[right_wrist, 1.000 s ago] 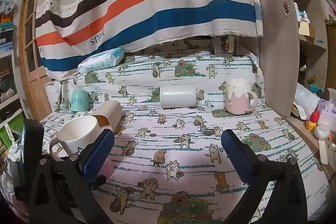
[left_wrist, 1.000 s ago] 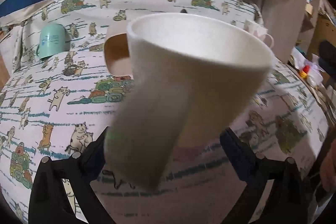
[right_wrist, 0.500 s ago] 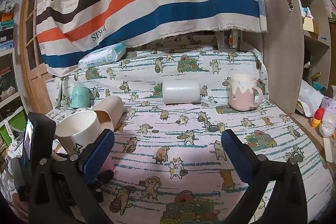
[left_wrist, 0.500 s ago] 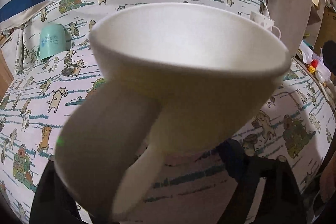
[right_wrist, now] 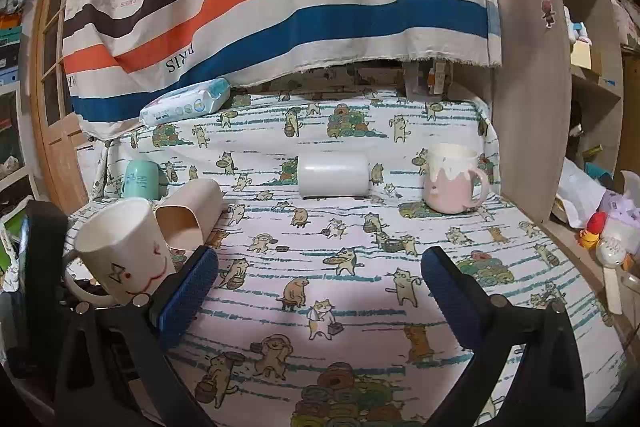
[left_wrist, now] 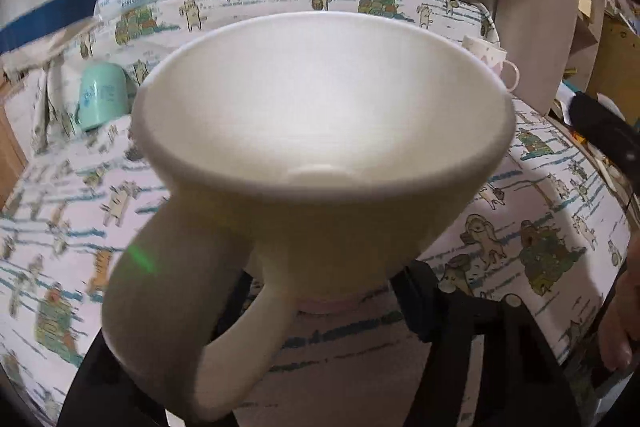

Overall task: Flip cup upside down
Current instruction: 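Rotate the white cup with the left tool so the pink base faces up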

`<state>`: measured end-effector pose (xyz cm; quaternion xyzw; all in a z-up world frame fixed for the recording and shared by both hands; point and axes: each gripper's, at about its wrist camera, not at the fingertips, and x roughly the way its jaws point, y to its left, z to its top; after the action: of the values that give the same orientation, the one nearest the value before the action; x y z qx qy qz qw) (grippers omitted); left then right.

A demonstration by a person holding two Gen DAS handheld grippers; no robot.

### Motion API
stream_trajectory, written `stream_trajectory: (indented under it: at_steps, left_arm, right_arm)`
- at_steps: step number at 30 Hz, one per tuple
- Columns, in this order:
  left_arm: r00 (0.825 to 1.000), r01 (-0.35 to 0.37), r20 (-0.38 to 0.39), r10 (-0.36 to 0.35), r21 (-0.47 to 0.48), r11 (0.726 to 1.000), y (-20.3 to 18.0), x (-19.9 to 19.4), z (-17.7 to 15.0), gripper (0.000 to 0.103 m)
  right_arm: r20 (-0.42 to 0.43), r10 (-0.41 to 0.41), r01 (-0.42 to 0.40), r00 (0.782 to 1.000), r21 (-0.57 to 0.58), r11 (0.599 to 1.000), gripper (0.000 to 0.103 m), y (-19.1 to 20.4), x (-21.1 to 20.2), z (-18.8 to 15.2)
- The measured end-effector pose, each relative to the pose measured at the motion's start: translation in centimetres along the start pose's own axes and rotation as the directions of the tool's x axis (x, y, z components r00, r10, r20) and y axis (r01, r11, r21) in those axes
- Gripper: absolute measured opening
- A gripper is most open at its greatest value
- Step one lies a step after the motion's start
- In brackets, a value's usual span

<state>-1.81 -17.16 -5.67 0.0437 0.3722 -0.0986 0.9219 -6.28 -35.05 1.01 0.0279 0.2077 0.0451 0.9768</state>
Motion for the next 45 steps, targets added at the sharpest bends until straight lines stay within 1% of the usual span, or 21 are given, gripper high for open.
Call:
stream_trajectory:
  at_steps: [2, 5, 6, 8, 10, 11, 13, 16, 17, 18, 20, 22, 23, 27, 31, 33, 35, 38, 42, 45]
  left_arm:
    - [1.000, -0.016, -0.009, 0.017, 0.035, 0.999, -0.2, -0.1, 0.1, 0.063]
    - [0.999, -0.003, -0.040, 0.004, 0.040, 0.999, 0.1, 0.1, 0.4, 0.063]
    - [0.999, -0.004, -0.049, 0.006, 0.037, 0.999, 0.3, 0.3, 0.4, 0.063]
    - [0.999, -0.007, -0.052, 0.009, 0.035, 0.999, 0.5, 0.4, 0.3, 0.063]
    - [0.998, 0.013, -0.055, -0.012, 0.024, 1.000, 0.8, 0.4, 0.3, 0.063]
    - [0.998, 0.025, -0.058, -0.024, 0.017, 1.000, 0.9, 0.4, 0.2, 0.063]
    - [0.998, 0.045, -0.052, -0.044, 0.011, 0.999, 1.1, 0.3, 0.3, 0.063]
    - [0.998, 0.051, -0.043, -0.050, 0.024, 0.998, 0.9, -0.1, 0.3, 0.063]
    - [0.998, 0.053, -0.043, -0.051, 0.033, 0.998, 0.8, -0.2, 0.3, 0.063]
    - [0.998, 0.054, -0.044, -0.052, 0.046, 0.997, 0.7, -0.3, 0.3, 0.063]
    - [0.998, 0.057, -0.043, -0.054, 0.058, 0.997, 0.6, -0.5, 0.2, 0.063]
    - [0.997, 0.068, -0.046, -0.066, 0.055, 0.996, 0.9, -0.5, 0.2, 0.063]
    - [0.997, 0.071, -0.046, -0.069, 0.049, 0.996, 1.2, -0.5, 0.3, 0.063]
    - [0.999, 0.039, -0.031, -0.038, 0.048, 0.998, 1.9, -0.3, 0.4, 0.063]
    - [0.998, 0.056, -0.034, -0.056, 0.025, 0.998, 2.8, -0.3, 0.5, 0.063]
    - [0.999, 0.039, 0.005, -0.039, 0.033, 0.999, 2.8, -1.4, 0.8, 0.063]
    - [0.999, 0.028, 0.042, -0.030, 0.041, 0.999, 2.8, -2.6, 1.1, 0.063]
    - [0.996, 0.039, 0.078, -0.042, 0.038, 0.999, 3.0, -3.9, 1.9, 0.063]
    - [0.995, 0.049, 0.086, -0.051, 0.021, 0.999, 3.5, -4.2, 3.0, 0.063]
    - [0.994, 0.044, 0.102, -0.046, 0.027, 0.999, 3.5, -4.6, 3.9, 0.063]
  right_arm:
    - [-0.013, 0.005, -0.005, 1.000, -0.005, 1.000, 0.102, 0.3, 0.3, 0.0]
    - [-0.016, 0.025, -0.025, 1.000, -0.015, 1.000, 0.102, 1.0, 0.4, 0.0]
    - [-0.012, 0.049, -0.050, 0.999, -0.011, 0.999, 0.102, 1.2, 0.2, 0.1]
    - [-0.001, 0.131, -0.131, 0.991, 0.005, 0.991, 0.102, 1.5, -0.2, 0.2]
    - [-0.006, 0.238, -0.238, 0.971, -0.003, 0.971, 0.102, 2.1, -0.4, 0.4]
    - [-0.016, 0.303, -0.303, 0.953, -0.012, 0.953, 0.102, 2.6, -0.4, 0.4]
    - [-0.041, 0.365, -0.366, 0.930, -0.027, 0.930, 0.102, 3.5, -0.2, 0.4]
    - [-0.100, 0.386, -0.392, 0.917, -0.050, 0.919, 0.102, 5.1, 1.3, 0.2]
    - [-0.121, 0.402, -0.411, 0.907, -0.057, 0.910, 0.102, 5.5, 1.9, 0.2]
    - [-0.148, 0.424, -0.437, 0.893, -0.068, 0.897, 0.102, 6.1, 2.5, 0.1]
    - [-0.171, 0.434, -0.452, 0.884, -0.081, 0.889, 0.102, 6.7, 3.5, 0.1]
    - [-0.176, 0.447, -0.464, 0.877, -0.074, 0.883, 0.102, 7.1, 4.3, 0.6]
    - [-0.173, 0.443, -0.458, 0.880, -0.063, 0.887, 0.102, 7.1, 4.9, 0.9]
    - [-0.150, 0.397, -0.407, 0.905, -0.037, 0.913, 0.102, 6.8, 6.1, 2.0]
    - [-0.128, 0.371, -0.379, 0.920, -0.047, 0.924, 0.102, 6.7, 6.1, 2.8]
    - [-0.112, 0.348, -0.357, 0.931, -0.064, 0.932, 0.102, 6.5, 5.6, 3.2]
    - [-0.102, 0.339, -0.346, 0.935, -0.061, 0.936, 0.102, 6.1, 5.2, 3.4]
    - [-0.072, 0.342, -0.345, 0.937, -0.033, 0.938, 0.102, 5.2, 4.1, 3.9]
    - [-0.032, 0.305, -0.306, 0.952, -0.032, 0.952, 0.102, 4.4, 2.9, 4.5]
    - [-0.032, 0.285, -0.286, 0.958, -0.028, 0.958, 0.102, 4.0, 2.7, 4.5]
